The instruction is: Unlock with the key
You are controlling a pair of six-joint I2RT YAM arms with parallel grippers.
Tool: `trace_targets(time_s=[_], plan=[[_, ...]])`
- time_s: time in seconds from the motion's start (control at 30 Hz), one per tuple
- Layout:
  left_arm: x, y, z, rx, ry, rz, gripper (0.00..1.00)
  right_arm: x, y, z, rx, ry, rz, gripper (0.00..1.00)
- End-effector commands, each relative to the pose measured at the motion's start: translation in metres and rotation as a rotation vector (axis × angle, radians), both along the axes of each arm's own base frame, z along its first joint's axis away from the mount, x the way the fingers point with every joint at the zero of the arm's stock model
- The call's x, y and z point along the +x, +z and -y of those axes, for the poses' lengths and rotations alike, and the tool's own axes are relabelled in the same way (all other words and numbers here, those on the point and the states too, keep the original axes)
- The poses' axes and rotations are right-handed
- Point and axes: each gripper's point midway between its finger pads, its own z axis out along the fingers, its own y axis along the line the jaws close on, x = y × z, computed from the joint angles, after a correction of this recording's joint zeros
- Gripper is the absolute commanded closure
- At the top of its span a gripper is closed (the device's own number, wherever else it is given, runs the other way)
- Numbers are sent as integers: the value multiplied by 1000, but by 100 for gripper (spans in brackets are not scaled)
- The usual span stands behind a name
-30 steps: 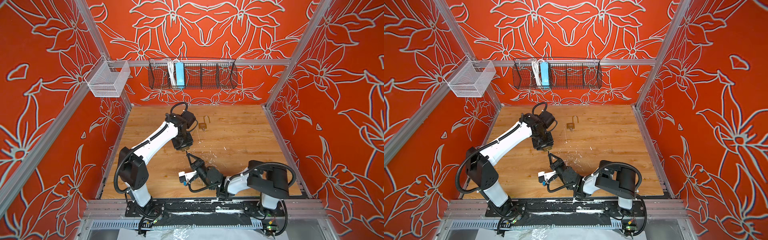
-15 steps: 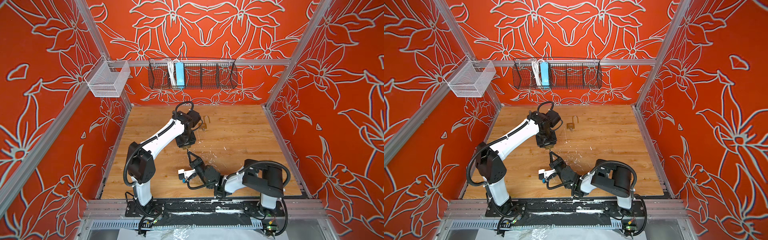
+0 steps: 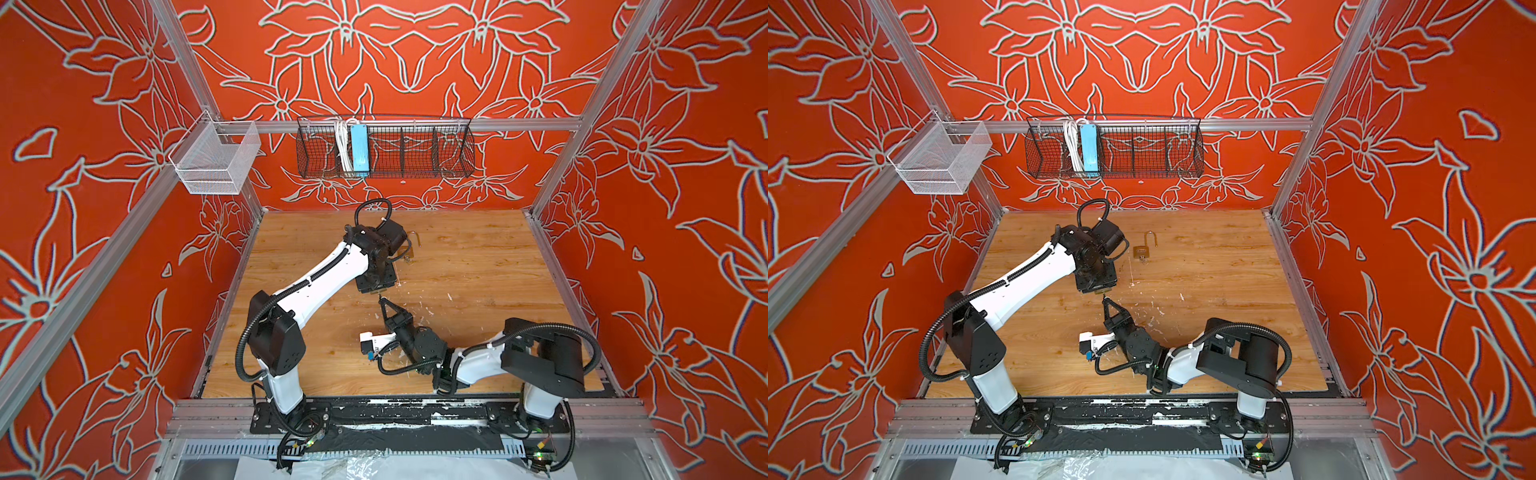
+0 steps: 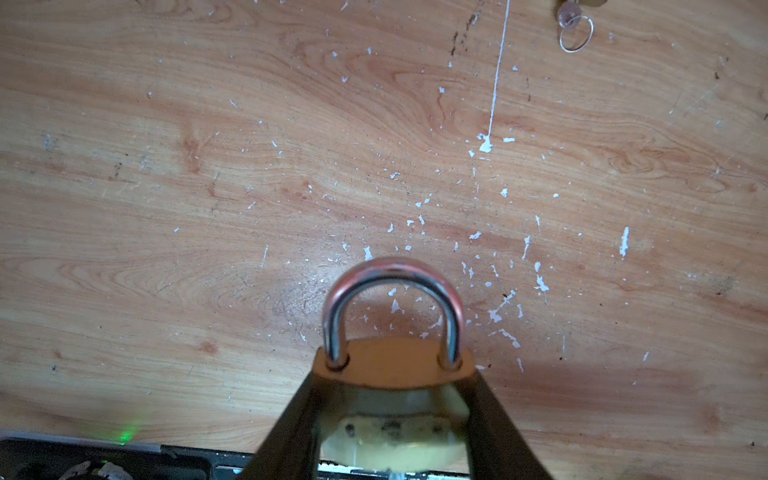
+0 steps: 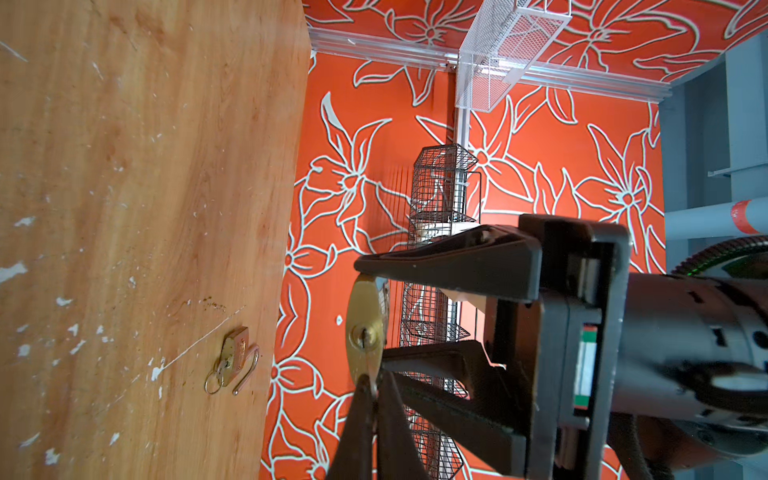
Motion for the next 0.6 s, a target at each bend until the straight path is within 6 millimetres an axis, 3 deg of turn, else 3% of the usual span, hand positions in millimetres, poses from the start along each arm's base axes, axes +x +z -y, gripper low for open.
trace_targets(time_s=[0.0,0.13,0.4,0.57], plan=[[-37,11,8,-10,-87,-72,100,15,31,17,111,-67,40,100],[-39,10,12,-23,-110,-78,100,18,36,20,105,-72,56,100],[-49,8,38,-130,-190,-116,100,30,22,9,44,-83,66,100],[-51,9,33,-102,-190,-131,100,31,17,5,9,-74,77,100]])
